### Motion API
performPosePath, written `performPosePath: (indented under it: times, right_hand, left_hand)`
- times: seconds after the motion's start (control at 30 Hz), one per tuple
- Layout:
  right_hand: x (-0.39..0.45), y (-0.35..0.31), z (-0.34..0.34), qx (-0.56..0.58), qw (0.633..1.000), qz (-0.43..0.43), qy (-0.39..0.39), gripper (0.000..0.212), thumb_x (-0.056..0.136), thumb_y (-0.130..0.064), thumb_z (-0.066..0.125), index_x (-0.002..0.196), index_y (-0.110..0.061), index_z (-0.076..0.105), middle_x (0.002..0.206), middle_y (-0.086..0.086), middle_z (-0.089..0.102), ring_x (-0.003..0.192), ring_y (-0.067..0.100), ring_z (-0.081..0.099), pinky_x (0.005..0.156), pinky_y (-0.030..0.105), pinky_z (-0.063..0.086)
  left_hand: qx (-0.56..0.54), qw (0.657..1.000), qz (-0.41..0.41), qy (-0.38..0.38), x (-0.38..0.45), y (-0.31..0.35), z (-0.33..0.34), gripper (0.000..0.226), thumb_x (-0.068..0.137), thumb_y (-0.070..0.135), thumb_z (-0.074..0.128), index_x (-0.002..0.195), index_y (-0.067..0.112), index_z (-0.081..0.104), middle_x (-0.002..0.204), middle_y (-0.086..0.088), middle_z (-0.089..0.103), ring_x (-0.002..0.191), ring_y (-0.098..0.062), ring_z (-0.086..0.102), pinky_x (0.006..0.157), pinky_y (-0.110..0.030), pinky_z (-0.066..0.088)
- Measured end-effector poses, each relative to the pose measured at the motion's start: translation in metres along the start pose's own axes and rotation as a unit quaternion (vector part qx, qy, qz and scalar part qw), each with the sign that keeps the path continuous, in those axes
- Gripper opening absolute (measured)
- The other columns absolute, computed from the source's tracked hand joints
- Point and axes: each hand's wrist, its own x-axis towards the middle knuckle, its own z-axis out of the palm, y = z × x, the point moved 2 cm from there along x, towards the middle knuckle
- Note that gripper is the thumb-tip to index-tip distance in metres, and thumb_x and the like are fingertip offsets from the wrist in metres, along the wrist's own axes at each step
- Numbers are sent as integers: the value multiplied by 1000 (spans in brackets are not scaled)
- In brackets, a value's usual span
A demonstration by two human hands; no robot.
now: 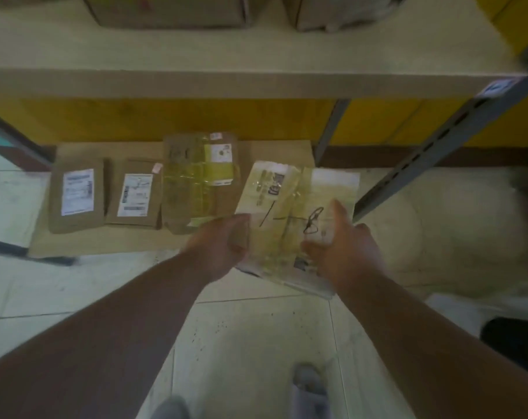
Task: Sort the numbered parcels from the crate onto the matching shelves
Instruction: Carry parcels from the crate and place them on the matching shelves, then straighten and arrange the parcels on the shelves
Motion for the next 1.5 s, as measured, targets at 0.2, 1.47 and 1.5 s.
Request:
performPosePath:
  times: [0.2, 1.47, 1.5]
  right_hand:
    - [81, -9, 23, -62, 998, -12, 19, 82, 94, -46, 62, 155, -34, 8, 128, 24, 53, 103, 37, 61, 74, 38, 49]
    - [-221, -113, -140, -64, 970, -232, 22, 60, 99, -48, 50, 151, -28, 28, 154, 2, 33, 138, 25, 38, 108, 40, 43]
    - [-240, -121, -157, -61, 968, -244, 24, 60, 99, -48, 50, 151, -28, 28, 153, 1, 33, 139, 25, 38, 108, 40, 43]
  left_hand:
    - [59, 997, 19, 42, 66, -3, 14, 65, 84, 21, 73, 143, 33, 48, 138, -6, 55, 115, -28, 57, 89, -32, 52]
    - [207, 966, 12, 155, -260, 101, -102, 48, 83, 38, 68, 128, 23, 58, 127, -2, 56, 115, -28, 54, 92, -42, 49]
    - [205, 965, 8, 162, -280, 110, -115, 48, 84, 39, 67, 128, 24, 57, 128, -1, 55, 116, -27, 53, 93, -42, 48]
